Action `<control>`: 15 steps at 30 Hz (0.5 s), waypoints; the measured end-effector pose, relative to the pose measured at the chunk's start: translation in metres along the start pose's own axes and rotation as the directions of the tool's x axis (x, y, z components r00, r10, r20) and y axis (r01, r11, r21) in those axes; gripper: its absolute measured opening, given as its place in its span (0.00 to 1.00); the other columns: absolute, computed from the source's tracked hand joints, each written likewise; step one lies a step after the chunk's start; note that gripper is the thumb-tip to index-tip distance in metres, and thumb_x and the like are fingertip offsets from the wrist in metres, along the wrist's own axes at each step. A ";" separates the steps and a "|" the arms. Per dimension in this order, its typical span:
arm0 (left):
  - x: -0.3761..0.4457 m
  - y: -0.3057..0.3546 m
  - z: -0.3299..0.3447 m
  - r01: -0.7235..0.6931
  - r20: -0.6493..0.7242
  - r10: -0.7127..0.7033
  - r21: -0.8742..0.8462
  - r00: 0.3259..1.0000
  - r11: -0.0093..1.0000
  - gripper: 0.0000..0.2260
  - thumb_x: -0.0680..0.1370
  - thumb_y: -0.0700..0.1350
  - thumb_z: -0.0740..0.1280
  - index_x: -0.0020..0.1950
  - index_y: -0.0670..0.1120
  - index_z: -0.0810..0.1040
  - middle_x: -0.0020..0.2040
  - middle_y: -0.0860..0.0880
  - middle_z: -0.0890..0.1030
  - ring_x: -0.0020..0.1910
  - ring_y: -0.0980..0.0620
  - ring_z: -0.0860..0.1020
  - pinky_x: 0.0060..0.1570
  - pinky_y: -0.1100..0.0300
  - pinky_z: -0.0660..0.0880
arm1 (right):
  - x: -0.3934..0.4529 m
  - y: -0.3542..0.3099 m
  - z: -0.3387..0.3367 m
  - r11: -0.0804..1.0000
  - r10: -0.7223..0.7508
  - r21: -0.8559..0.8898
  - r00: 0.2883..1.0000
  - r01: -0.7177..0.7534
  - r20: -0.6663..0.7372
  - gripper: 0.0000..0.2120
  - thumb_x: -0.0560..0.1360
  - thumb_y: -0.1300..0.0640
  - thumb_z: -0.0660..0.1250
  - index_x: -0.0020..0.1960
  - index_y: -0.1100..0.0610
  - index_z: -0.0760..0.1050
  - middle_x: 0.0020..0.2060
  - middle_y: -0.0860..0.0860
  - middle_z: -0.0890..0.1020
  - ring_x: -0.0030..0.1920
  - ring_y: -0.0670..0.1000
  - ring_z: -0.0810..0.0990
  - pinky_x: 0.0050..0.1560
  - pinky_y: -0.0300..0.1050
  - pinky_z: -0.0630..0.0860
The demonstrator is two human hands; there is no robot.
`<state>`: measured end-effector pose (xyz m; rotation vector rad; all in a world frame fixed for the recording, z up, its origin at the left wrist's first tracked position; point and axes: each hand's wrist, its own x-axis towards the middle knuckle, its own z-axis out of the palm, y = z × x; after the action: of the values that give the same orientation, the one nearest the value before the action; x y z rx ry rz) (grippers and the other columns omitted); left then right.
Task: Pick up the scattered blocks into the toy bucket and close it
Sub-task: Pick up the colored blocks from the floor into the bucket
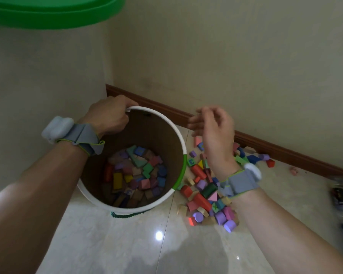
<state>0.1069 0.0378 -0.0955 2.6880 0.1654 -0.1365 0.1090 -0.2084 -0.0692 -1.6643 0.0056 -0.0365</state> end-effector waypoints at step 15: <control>-0.009 -0.002 0.007 0.073 -0.063 -0.070 0.047 0.996 0.996 0.20 0.76 0.42 0.61 0.64 0.61 0.74 0.59 0.45 0.78 0.56 0.39 0.75 0.52 0.50 0.71 | -0.096 0.228 -0.107 0.089 0.248 -0.614 0.580 0.784 0.776 0.41 0.73 0.29 0.59 0.80 0.36 0.46 0.82 0.53 0.46 0.79 0.67 0.48 0.69 0.79 0.55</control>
<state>0.0975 0.0361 -0.1016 2.7379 0.2809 -0.0816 0.0147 -0.3338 -0.2880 -2.9194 -1.3724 0.4696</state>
